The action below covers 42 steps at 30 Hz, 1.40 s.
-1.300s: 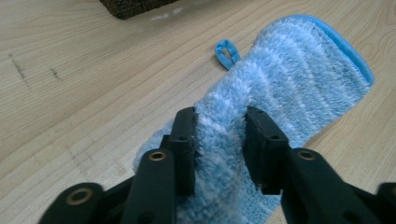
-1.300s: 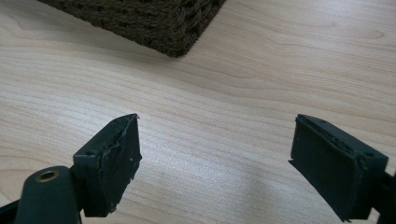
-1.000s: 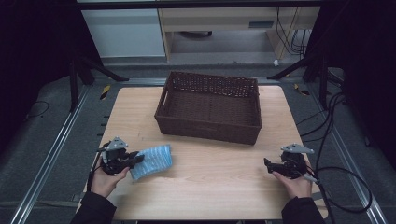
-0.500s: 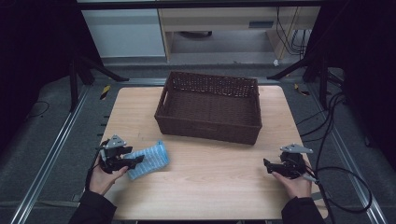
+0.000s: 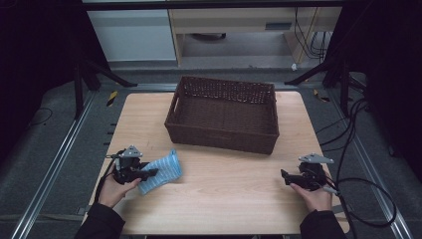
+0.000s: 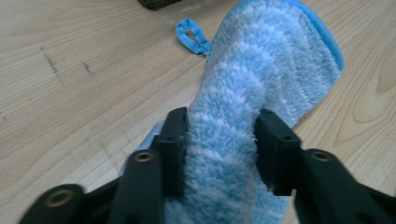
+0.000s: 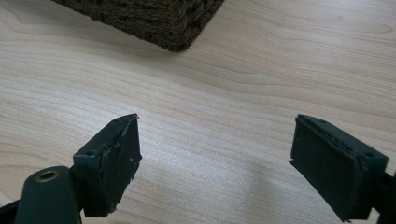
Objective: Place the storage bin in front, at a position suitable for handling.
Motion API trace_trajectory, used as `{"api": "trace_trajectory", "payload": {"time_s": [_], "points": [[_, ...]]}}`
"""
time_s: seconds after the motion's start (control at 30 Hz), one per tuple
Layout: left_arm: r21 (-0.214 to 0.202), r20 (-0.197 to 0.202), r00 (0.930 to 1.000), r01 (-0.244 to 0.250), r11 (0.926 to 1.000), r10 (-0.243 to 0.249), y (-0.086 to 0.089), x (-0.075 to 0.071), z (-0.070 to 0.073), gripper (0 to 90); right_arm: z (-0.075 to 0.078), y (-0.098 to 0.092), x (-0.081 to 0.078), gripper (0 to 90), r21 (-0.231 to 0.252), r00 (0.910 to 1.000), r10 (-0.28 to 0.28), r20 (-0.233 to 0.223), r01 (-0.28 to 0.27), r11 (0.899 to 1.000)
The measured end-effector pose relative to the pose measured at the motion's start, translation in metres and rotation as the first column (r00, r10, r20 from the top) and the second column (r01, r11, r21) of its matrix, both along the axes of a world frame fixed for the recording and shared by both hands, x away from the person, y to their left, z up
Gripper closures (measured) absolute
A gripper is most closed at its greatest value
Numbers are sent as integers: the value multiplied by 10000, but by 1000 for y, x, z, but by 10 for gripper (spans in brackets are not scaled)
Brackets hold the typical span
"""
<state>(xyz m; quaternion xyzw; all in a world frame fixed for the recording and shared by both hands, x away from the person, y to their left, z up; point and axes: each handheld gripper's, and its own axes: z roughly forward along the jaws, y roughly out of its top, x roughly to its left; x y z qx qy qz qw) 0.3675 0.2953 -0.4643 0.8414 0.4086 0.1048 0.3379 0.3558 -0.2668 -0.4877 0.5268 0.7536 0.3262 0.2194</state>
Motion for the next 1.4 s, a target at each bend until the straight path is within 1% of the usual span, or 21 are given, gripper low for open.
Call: {"api": "trace_trajectory", "payload": {"time_s": [0.13, 0.2, 0.27, 0.37, 0.4, 0.43, 0.47, 0.5, 0.53, 0.63, 0.8, 0.9, 0.93, 0.97, 1.0, 1.1, 1.13, 1.17, 1.3, 1.33, 1.4], "points": [[-469, 255, 9964, -800, 9957, 813, 6, -2, 9, 670, 0, -1, 0, 161, -21, 10000, 7, 43, -7, 10000], [-881, 600, 9800, -1840, 9790, 1896, 15, -4, 19, 671, 0, -1, 0, 161, -8, 10000, -16, 33, 16, 10000], [-775, 811, 9527, -2869, 9548, 2929, 21, -3, 21, 668, 0, -1, 0, 161, 3, 10000, -17, 6, 17, 10000], [-457, 772, 9150, -3935, 9182, 3960, 30, 1, 18, 658, 0, -1, 0, 164, -24, 10000, 26, 48, -26, 10000], [-457, 772, 9150, -3935, 9182, 3960, 30, 1, 18, 655, 0, -1, 0, 164, -24, 10000, 26, 48, -26, 10000], [-229, 667, 8992, -4320, 9016, 4325, 35, 3, 14, 652, 0, -1, 0, 165, 3, 10000, 33, 84, -33, 10000], [-229, 667, 8992, -4320, 9016, 4325, 35, 3, 14, 651, 0, -1, 0, 166, 10, 9999, 33, 99, -33, 10000], [-14, 564, 8867, -4596, 8881, 4590, 39, 6, 10, 650, 0, -1, 0, 166, 30, 9999, 31, 129, -31, 10000], [-14, 564, 8867, -4596, 8881, 4590, 39, 6, 10, 648, 0, -1, 0, 166, 30, 9999, 31, 129, -31, 10000], [450, 509, 8741, -4853, 8732, 4831, 40, 8, 2, 635, 1, -2, 0, 167, 76, 9998, 25, 175, -26, 10000], [328, 512, 8786, -4766, 8785, 4747, 41, 7, 1, 517, 1, -3, 0, 168, 103, 9998, 10, 201, -12, 9999], [221, 553, 9026, -4285, 9033, 4269, 44, 7, 0, 405, 1, -3, 0, 168, 133, 9998, 2, 201, -5, 9999], [251, 565, 9191, -3918, 9197, 3899, 46, 8, -1, 377, 1, -2, 0, 168, 129, 9998, 18, 203, -21, 9999], [251, 565, 9191, -3918, 9197, 3899, 46, 8, -1, 363, 1, -2, 0, 167, 116, 9998, 31, 203, -33, 9999], [334, 608, 9308, -3629, 9312, 3605, 49, 9, -2, 354, 1, -2, 0, 168, 110, 9998, 42, 203, -44, 9999], [280, 550, 9458, -3220, 9463, 3202, 54, 10, -4, 333, 1, -2, 0, 168, 99, 9998, 64, 206, -66, 9999], [280, 550, 9458, -3220, 9463, 3202, 54, 10, -4, 334, 1, -2, 0, 168, 99, 9998, 64, 206, -66, 9999], [265, 454, 9535, -2993, 9538, 2979, 55, 11, -6, 335, 1, -2, 0, 169, 114, 9997, 77, 215, -80, 9999], [332, 317, 9554, -2946, 9551, 2936, 54, 12, -9, 427, 1, -2, 0, 170, 130, 9997, 92, 217, -95, 9999], [306, 292, 9538, -3000, 9535, 2991, 54, 12, -8, 550, 1, -2, 0, 170, 117, 9997, 103, 204, -106, 9999], [184, 312, 9479, -3178, 9480, 3172, 55, 11, -4, 622, 1, -2, 0, 170, 138, 9997, 84, 213, -87, 9999]]}}
